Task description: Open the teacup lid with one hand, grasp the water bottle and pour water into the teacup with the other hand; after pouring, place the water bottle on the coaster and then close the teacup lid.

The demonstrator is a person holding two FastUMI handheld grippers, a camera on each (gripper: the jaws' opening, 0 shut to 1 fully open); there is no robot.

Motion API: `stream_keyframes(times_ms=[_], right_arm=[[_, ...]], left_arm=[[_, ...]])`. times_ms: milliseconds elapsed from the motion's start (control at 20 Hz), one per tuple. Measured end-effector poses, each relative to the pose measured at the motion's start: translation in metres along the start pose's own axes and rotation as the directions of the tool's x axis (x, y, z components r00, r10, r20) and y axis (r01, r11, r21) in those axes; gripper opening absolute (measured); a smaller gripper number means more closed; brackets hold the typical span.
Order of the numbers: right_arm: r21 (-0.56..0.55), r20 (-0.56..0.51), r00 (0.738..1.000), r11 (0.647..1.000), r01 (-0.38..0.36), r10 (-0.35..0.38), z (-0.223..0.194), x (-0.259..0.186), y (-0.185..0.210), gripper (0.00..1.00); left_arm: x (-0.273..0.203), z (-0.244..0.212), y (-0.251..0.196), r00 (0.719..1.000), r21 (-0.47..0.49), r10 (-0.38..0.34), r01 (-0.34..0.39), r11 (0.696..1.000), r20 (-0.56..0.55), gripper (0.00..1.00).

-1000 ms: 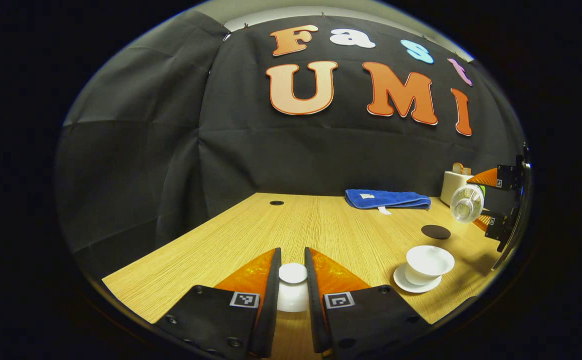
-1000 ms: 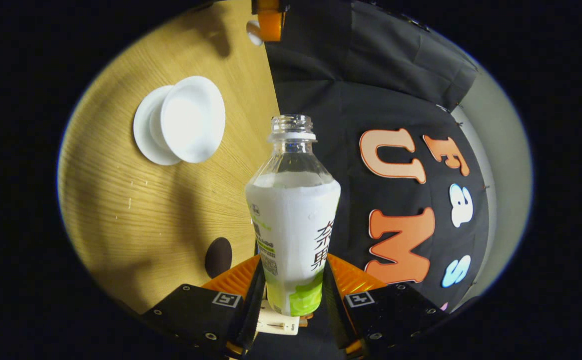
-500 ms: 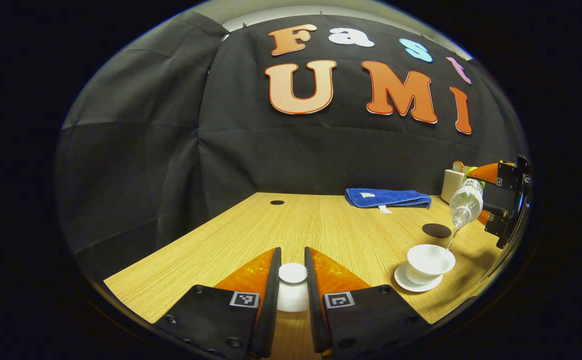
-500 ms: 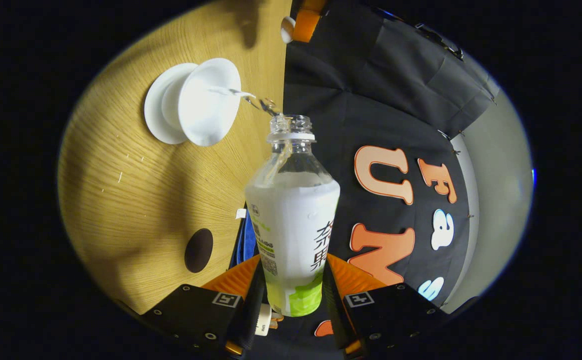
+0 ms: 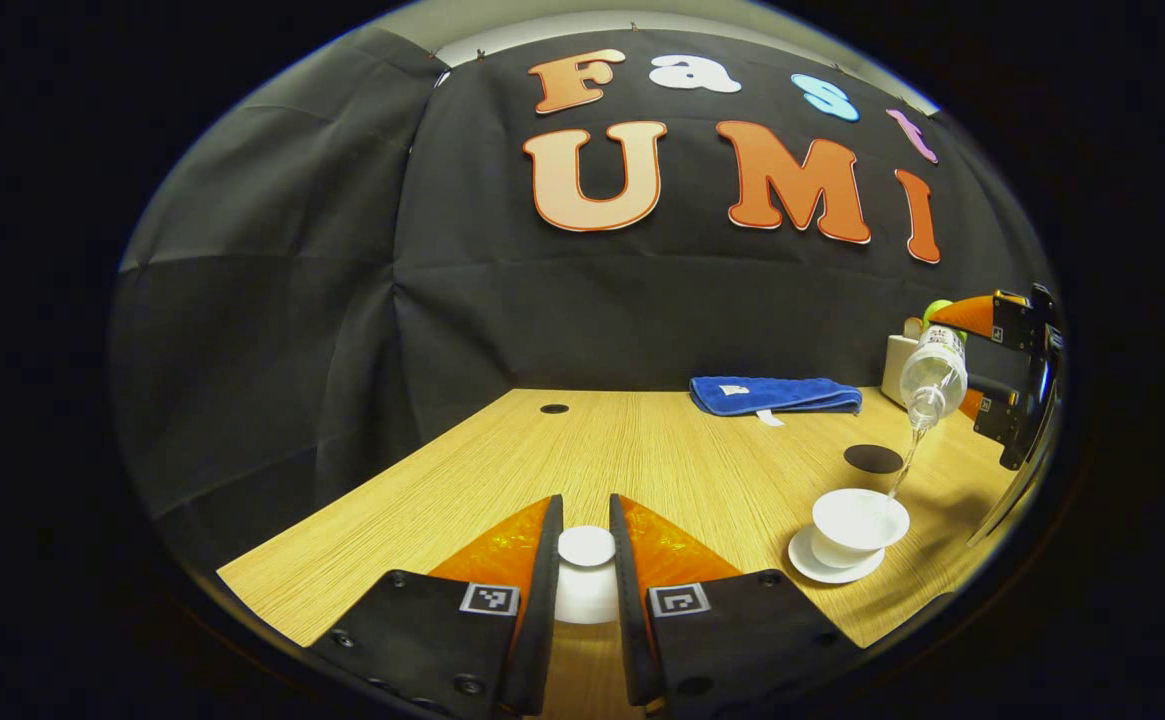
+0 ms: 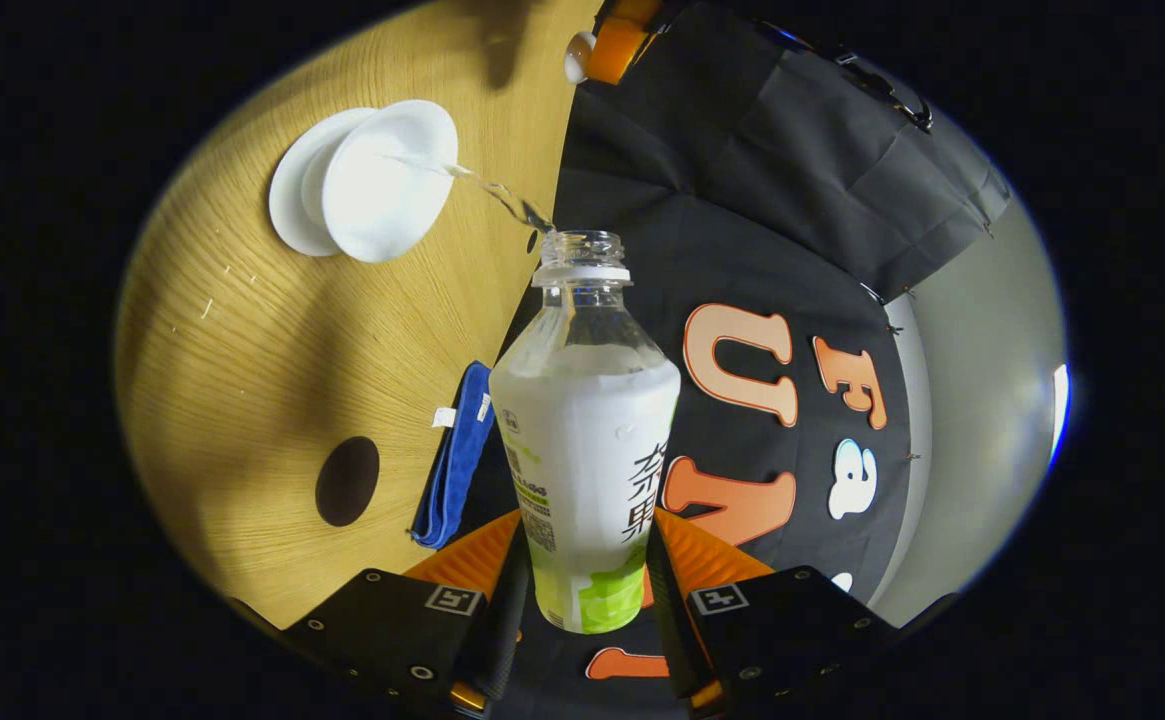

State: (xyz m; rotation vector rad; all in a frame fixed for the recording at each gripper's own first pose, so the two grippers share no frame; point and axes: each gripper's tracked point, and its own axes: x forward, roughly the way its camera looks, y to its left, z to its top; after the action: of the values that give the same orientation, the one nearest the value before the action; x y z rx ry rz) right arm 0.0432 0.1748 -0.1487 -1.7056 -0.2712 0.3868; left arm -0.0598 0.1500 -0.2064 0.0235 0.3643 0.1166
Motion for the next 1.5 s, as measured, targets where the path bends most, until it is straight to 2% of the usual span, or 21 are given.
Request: stream_keyframes(times_ms=[650,800,900,1100,1150,1350,1400,1500], right_arm=[[-0.079,0.016,0.993,0.99,0.114,-0.113,-0.007,0.009,-0.038,0.61],[-0.098,0.027,0.99,0.985,0.139,-0.137,-0.005,0.009,-0.048,0.58],[-0.115,0.034,0.989,0.982,0.15,-0.147,-0.002,0.01,-0.049,0.61],[-0.143,0.057,0.985,0.975,0.168,-0.161,0.004,0.009,-0.05,0.61],[-0.15,0.066,0.984,0.973,0.175,-0.167,0.006,0.008,-0.05,0.58],[-0.171,0.087,0.982,0.969,0.181,-0.168,0.015,0.009,-0.045,0.64],[-0.178,0.094,0.981,0.967,0.184,-0.169,0.018,0.009,-0.043,0.61],[-0.191,0.105,0.98,0.963,0.188,-0.171,0.022,0.008,-0.04,0.61]], left_arm=[[-0.001,0.005,-0.002,1.0,0.007,-0.006,0.006,1.0,0.007,0.31],[-0.001,0.005,-0.002,1.0,0.005,-0.006,0.006,1.0,0.005,0.33],[0.0,0.003,-0.002,1.0,0.004,-0.007,0.007,1.0,0.004,0.33],[-0.002,0.002,-0.001,1.0,0.004,-0.006,0.006,1.0,0.0,0.33],[-0.001,0.002,0.0,1.0,0.007,-0.004,0.004,1.0,0.0,0.34],[-0.004,0.004,0.0,1.0,0.01,-0.002,0.002,1.0,0.008,0.33],[-0.004,0.004,0.0,1.0,0.012,-0.002,0.002,1.0,0.008,0.33],[-0.006,0.003,0.0,1.0,0.014,-0.002,0.002,1.0,0.007,0.33]])
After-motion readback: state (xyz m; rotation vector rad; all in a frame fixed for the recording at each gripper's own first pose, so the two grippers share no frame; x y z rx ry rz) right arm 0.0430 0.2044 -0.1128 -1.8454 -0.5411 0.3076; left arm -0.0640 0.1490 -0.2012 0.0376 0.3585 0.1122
